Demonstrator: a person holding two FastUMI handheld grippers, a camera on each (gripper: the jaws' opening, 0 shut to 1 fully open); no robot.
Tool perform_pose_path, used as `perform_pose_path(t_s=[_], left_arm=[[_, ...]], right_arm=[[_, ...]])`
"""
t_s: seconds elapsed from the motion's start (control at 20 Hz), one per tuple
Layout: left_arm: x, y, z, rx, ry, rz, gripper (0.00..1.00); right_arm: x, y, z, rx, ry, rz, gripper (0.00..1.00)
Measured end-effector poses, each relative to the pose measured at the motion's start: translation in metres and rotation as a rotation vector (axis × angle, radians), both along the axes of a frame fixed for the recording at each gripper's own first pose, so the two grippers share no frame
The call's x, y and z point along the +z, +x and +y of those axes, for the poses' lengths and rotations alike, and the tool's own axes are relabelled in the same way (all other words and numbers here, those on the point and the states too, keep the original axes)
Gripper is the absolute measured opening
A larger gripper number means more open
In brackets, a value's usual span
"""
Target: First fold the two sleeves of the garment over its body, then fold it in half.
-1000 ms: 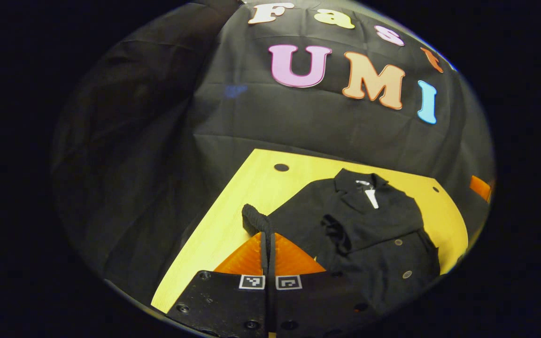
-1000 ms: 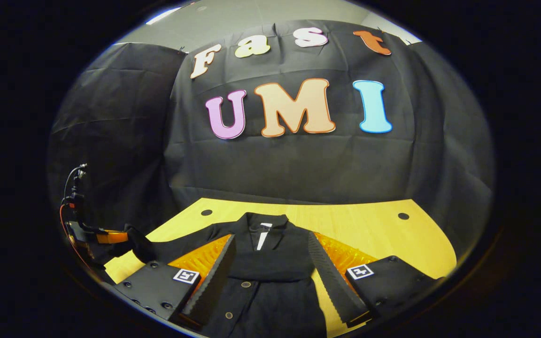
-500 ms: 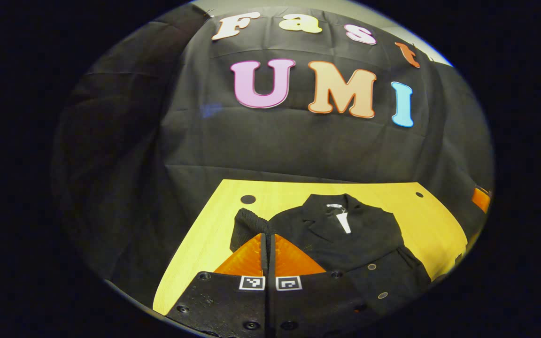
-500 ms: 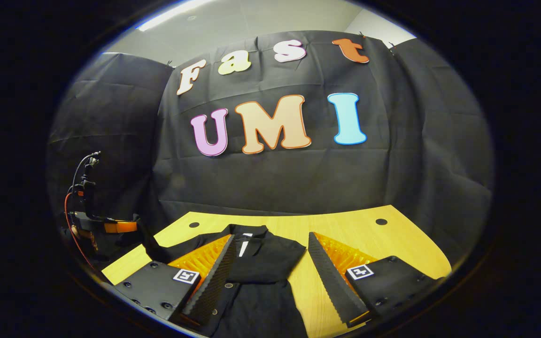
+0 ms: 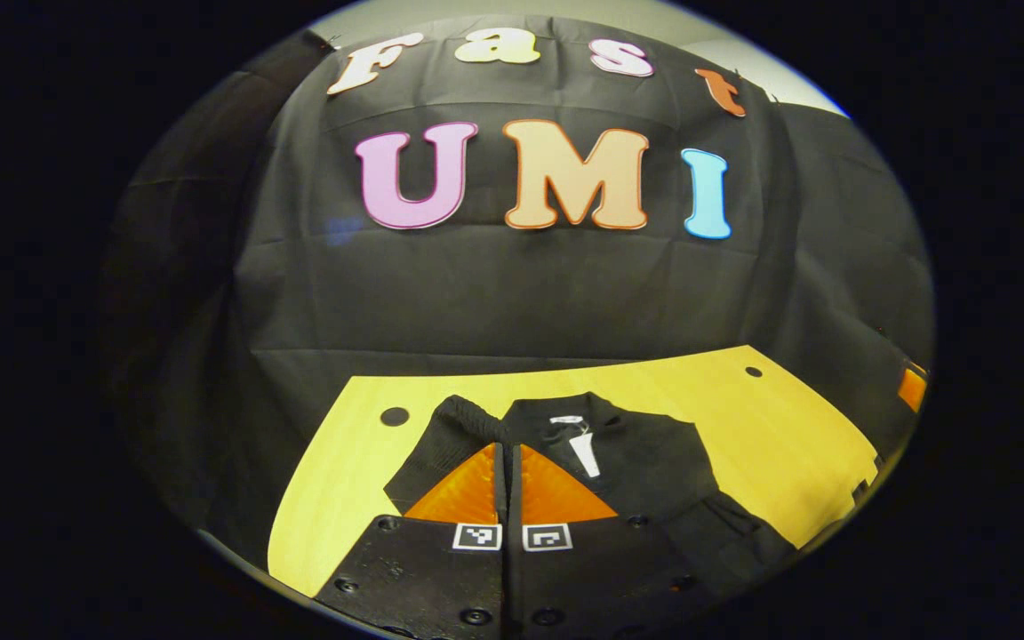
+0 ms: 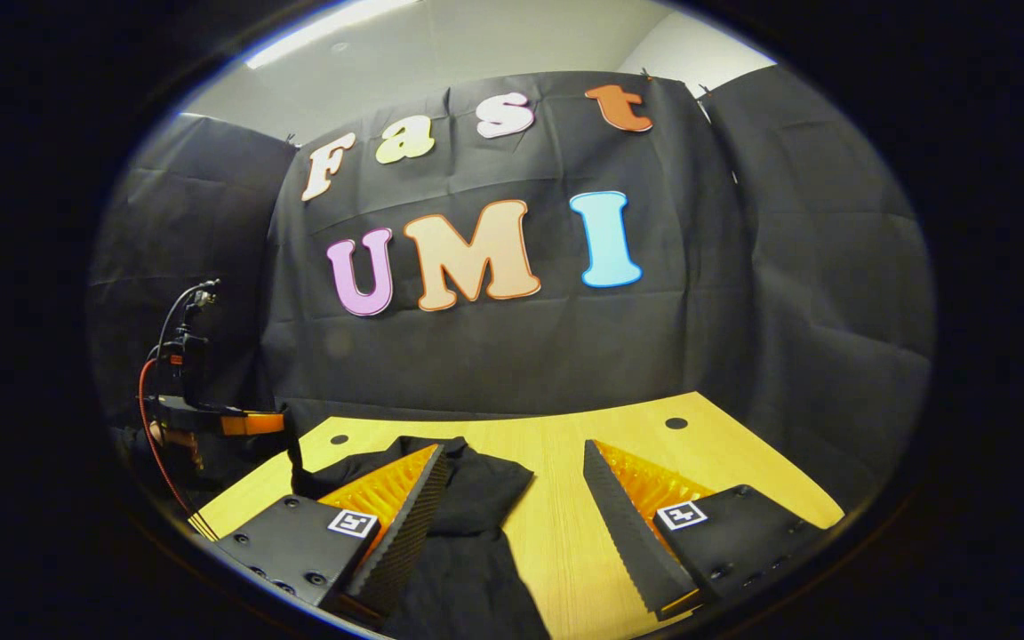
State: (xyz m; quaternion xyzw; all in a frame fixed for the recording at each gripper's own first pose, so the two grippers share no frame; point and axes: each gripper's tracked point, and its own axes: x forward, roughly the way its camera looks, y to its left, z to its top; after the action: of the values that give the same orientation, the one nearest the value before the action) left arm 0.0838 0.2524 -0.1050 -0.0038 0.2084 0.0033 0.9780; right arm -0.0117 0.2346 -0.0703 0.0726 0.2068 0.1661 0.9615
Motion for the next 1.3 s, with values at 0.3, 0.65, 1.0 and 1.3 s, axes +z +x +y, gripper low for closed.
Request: perform_pose_path(t_s=[0.3, 0.65, 1.0, 1.3], left_arm=[[0.003, 0.033, -0.054, -0.085, 0.004, -0.003, 0.0], [-0.001, 0.06, -0.12, -0.182, 0.0, 0.011, 0.0], [-0.03, 0.072, -0.156, -0.196, 0.0, 0.09, 0.0], [-0.049, 0.07, -0.181, -0.184, 0.018, 0.133, 0.0]], right_arm=[[0.008, -0.003, -0.031, -0.055, -0.003, -0.029, 0.98], [0.006, -0.012, -0.075, -0.135, 0.004, -0.027, 0.97], [0.003, -0.024, -0.117, -0.208, -0.011, -0.019, 0.93], [-0.004, -0.032, -0.142, -0.24, -0.007, 0.002, 0.97]])
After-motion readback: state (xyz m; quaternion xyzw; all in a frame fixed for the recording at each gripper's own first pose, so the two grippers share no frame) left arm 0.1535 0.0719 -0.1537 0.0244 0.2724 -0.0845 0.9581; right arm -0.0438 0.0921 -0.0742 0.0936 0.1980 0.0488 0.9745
